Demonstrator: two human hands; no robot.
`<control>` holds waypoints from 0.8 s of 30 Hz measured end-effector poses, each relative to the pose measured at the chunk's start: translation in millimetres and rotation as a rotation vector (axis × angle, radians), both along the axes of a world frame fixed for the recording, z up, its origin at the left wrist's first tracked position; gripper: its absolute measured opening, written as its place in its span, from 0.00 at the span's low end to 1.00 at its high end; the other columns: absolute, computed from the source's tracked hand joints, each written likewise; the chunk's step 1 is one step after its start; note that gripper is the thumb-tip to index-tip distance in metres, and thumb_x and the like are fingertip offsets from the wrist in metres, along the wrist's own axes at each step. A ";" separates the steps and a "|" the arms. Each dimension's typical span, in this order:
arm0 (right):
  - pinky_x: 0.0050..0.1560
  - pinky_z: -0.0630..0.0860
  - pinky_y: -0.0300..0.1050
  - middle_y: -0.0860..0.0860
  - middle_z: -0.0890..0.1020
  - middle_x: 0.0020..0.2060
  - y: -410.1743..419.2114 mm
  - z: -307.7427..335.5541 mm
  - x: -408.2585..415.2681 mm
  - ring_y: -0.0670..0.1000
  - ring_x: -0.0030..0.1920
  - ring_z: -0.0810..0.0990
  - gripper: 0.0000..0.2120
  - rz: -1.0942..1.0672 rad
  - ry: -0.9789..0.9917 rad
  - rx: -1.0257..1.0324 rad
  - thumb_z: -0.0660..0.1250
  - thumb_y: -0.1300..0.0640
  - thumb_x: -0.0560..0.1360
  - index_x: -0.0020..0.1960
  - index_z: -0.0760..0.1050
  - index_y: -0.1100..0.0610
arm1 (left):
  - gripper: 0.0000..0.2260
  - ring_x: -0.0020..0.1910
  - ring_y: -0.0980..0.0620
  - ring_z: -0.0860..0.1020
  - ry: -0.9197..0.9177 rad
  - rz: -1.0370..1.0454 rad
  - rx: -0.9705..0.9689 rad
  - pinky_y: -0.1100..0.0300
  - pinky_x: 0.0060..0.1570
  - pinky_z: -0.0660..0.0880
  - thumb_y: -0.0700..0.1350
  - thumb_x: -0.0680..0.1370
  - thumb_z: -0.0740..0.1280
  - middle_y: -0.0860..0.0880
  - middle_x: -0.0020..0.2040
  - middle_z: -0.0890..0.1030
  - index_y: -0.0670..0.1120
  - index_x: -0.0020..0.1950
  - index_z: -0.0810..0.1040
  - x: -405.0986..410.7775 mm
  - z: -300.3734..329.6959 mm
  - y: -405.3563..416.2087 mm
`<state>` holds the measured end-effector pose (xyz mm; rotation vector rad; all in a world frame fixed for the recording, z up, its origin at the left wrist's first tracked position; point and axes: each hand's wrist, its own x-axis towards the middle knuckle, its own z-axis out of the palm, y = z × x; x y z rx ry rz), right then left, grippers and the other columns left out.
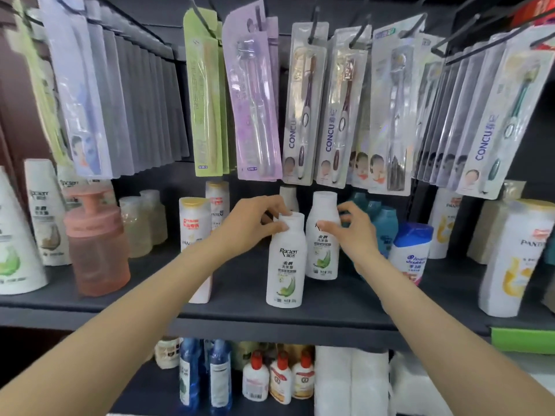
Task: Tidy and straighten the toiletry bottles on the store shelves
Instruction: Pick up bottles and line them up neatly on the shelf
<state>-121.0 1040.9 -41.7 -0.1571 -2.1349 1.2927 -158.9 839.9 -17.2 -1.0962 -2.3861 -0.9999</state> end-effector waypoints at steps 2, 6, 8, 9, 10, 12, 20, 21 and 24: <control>0.46 0.78 0.52 0.52 0.80 0.42 1.3 -7.4 -12.5 0.54 0.45 0.79 0.13 0.030 -0.027 -0.021 0.74 0.56 0.69 0.49 0.73 0.56 | 0.08 0.45 0.51 0.79 -0.007 -0.001 -0.033 0.68 0.44 0.74 0.43 0.75 0.69 0.50 0.49 0.79 0.46 0.53 0.78 -2.8 3.4 0.6; 0.47 0.79 0.57 0.50 0.80 0.38 -4.2 -19.0 -32.4 0.53 0.43 0.80 0.12 0.093 -0.046 -0.047 0.75 0.56 0.68 0.47 0.74 0.54 | 0.06 0.46 0.53 0.79 -0.016 -0.017 -0.033 0.66 0.46 0.76 0.44 0.75 0.69 0.50 0.51 0.80 0.48 0.51 0.77 -6.5 3.5 1.4; 0.47 0.79 0.59 0.51 0.81 0.40 -6.9 -23.2 -41.2 0.54 0.42 0.80 0.11 0.112 -0.046 -0.068 0.74 0.57 0.68 0.47 0.74 0.54 | 0.06 0.46 0.52 0.80 -0.034 -0.032 -0.011 0.64 0.47 0.76 0.44 0.75 0.69 0.50 0.52 0.80 0.50 0.51 0.77 -8.4 0.5 0.8; 0.48 0.79 0.59 0.51 0.81 0.41 -8.3 -24.6 -45.1 0.54 0.43 0.81 0.11 0.118 -0.042 -0.067 0.74 0.57 0.69 0.47 0.74 0.53 | 0.06 0.47 0.51 0.80 -0.048 -0.044 0.004 0.63 0.48 0.76 0.44 0.75 0.70 0.50 0.52 0.80 0.51 0.50 0.76 -9.2 -1.1 0.0; 0.48 0.79 0.58 0.52 0.81 0.42 -9.4 -25.4 -48.3 0.54 0.44 0.81 0.11 0.126 -0.038 -0.062 0.73 0.57 0.69 0.48 0.74 0.52 | 0.07 0.47 0.52 0.79 -0.064 -0.061 0.023 0.62 0.49 0.77 0.44 0.75 0.70 0.51 0.52 0.80 0.52 0.51 0.77 -9.8 -2.3 -0.6; 0.48 0.80 0.55 0.52 0.81 0.43 -9.4 -26.0 -52.5 0.54 0.45 0.81 0.12 0.151 -0.058 -0.045 0.73 0.57 0.70 0.50 0.74 0.51 | 0.06 0.49 0.53 0.79 -0.105 -0.097 0.095 0.61 0.51 0.77 0.45 0.75 0.69 0.51 0.50 0.81 0.50 0.52 0.78 -9.9 -4.8 -0.6; 0.55 0.78 0.52 0.55 0.82 0.50 9.1 -22.4 -51.3 0.51 0.54 0.80 0.12 0.386 -0.133 -0.274 0.68 0.59 0.75 0.59 0.76 0.54 | 0.08 0.47 0.56 0.80 -0.180 0.112 0.289 0.58 0.52 0.77 0.42 0.79 0.62 0.51 0.49 0.81 0.49 0.56 0.77 -36.4 -11.2 15.0; 0.55 0.78 0.51 0.56 0.82 0.51 10.0 -22.8 -51.8 0.51 0.54 0.80 0.12 0.392 -0.117 -0.283 0.68 0.59 0.75 0.58 0.76 0.55 | 0.10 0.49 0.56 0.78 -0.176 0.114 0.257 0.59 0.54 0.75 0.42 0.79 0.62 0.51 0.51 0.81 0.49 0.58 0.77 -41.0 -10.7 19.1; 0.49 0.81 0.47 0.56 0.82 0.49 8.7 -26.1 -54.0 0.50 0.51 0.81 0.10 0.418 -0.077 -0.324 0.67 0.61 0.75 0.56 0.77 0.55 | 0.12 0.53 0.55 0.77 -0.196 0.051 0.188 0.60 0.56 0.74 0.42 0.79 0.62 0.51 0.54 0.81 0.50 0.61 0.77 -51.6 -9.8 29.3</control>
